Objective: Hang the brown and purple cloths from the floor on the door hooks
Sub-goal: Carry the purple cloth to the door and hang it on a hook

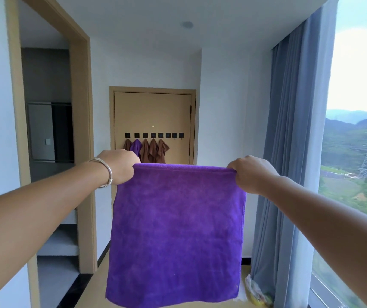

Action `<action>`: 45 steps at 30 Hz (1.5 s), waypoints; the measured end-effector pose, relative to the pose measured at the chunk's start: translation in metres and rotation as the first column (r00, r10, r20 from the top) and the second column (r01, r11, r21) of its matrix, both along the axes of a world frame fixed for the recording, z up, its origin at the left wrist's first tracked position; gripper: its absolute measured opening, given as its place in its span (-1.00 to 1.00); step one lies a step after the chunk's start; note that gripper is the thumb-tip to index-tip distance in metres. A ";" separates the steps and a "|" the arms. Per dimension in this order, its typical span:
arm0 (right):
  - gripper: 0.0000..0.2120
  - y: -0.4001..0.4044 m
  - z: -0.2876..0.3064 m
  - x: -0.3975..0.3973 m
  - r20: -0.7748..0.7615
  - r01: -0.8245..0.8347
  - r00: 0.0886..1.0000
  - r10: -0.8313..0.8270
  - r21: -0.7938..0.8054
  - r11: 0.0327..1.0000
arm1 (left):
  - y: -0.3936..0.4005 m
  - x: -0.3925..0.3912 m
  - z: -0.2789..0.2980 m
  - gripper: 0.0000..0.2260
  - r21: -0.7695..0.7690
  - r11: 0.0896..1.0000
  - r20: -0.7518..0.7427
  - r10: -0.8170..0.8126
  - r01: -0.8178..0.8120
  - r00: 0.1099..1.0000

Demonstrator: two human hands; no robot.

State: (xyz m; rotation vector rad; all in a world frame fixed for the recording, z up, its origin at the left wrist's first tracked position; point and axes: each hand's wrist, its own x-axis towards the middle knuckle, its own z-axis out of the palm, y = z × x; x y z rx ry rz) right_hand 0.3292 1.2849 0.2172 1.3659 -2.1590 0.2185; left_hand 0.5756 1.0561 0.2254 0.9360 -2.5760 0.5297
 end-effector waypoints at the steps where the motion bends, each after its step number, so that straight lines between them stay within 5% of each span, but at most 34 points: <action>1: -0.57 -0.016 0.002 -0.002 -0.006 0.004 1.000 -0.004 0.004 1.000 | -0.017 -0.003 0.001 -0.79 -0.009 1.000 -0.001 0.002 -0.002 1.000; 22: -0.56 -0.243 0.006 -0.073 -0.023 0.035 0.999 -0.035 0.016 0.999 | -0.235 -0.066 -0.007 -0.71 -0.006 1.000 -0.032 -0.028 0.028 0.999; 45: -0.54 -0.464 0.004 -0.296 -0.027 -0.044 0.999 0.043 -0.036 0.998 | -0.420 -0.260 0.009 -0.81 -0.006 0.998 -0.007 0.064 -0.065 0.998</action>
